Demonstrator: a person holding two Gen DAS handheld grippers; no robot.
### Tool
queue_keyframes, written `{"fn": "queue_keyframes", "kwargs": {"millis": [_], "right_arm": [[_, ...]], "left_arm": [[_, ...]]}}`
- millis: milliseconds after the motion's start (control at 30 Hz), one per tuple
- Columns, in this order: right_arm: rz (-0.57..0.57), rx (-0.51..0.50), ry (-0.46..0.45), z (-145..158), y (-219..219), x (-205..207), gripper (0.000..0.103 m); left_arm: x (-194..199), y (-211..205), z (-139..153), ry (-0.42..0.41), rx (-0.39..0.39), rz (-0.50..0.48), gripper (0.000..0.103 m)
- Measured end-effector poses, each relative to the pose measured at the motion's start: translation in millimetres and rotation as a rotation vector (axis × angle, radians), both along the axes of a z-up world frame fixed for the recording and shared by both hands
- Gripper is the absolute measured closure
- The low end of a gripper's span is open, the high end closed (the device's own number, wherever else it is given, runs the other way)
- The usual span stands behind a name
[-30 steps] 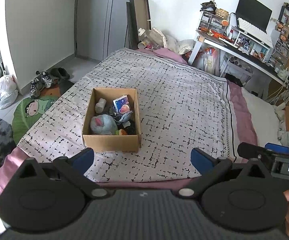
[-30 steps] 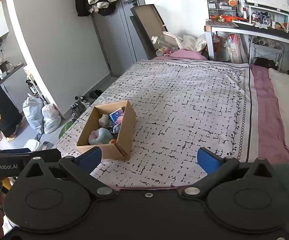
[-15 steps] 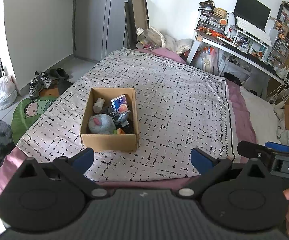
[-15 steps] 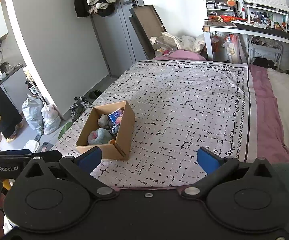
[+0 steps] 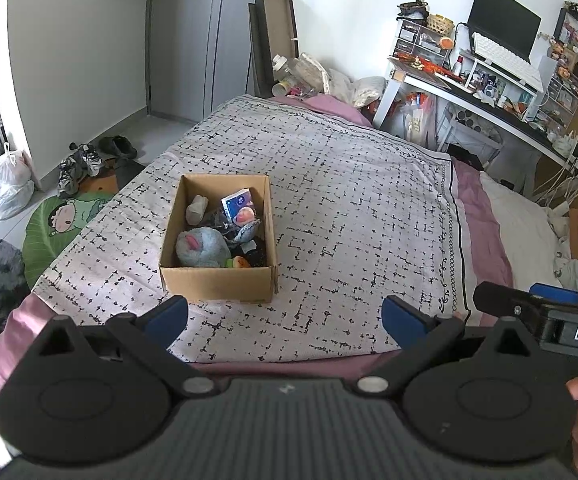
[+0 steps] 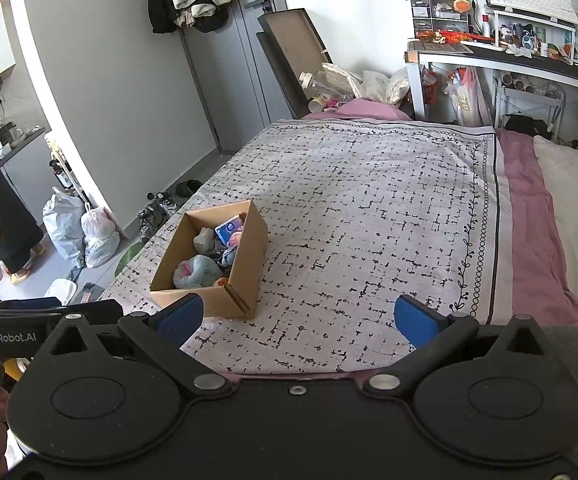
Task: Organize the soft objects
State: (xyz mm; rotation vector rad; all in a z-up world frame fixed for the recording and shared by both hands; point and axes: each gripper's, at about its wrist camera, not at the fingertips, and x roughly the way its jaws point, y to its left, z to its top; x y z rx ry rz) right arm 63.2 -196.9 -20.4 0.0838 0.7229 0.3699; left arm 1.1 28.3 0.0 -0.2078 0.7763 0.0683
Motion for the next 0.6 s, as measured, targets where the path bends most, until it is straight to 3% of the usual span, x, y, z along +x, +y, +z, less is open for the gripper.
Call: {"fn": "queue_keyframes", "kwargs": {"millis": [600], "right_arm": [[0.006,-0.015,0.009,-5.7,2.6,0.0,0.000]], "left_arm": [[-2.2,-4.9,3.1,-0.026,0.019,0.004,0.001]]}}
